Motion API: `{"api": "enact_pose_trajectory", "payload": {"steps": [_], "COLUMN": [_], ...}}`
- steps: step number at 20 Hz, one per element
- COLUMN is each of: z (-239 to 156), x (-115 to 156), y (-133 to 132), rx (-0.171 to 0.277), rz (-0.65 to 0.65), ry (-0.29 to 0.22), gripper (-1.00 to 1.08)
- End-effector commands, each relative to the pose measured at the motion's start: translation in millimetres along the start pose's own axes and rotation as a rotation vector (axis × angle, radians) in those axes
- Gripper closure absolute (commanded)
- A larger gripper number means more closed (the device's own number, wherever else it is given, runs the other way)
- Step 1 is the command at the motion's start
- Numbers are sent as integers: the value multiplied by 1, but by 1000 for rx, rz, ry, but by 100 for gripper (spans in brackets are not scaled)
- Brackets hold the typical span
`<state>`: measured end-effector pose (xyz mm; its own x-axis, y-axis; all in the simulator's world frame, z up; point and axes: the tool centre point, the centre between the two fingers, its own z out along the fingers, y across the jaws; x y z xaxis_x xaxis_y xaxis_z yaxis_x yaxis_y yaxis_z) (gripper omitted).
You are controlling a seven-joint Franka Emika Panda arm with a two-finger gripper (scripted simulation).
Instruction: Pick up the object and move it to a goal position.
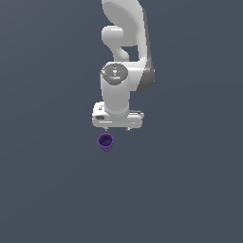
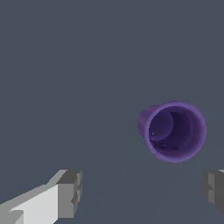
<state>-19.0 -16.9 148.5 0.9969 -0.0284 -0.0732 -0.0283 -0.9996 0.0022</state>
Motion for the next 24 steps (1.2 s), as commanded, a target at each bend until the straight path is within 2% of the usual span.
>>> {"api": "enact_pose_trajectory", "payload": {"steps": [1,14,19,24], "z": [0,-8,0,11], "x": [0,2,2,2], "y": [0,4,14,30], "rx": [0,1,33,90], "rz": [0,3,72,188], "ry": [0,-5,-45,-115], "gripper": [-20,-20,-20,-20]}}
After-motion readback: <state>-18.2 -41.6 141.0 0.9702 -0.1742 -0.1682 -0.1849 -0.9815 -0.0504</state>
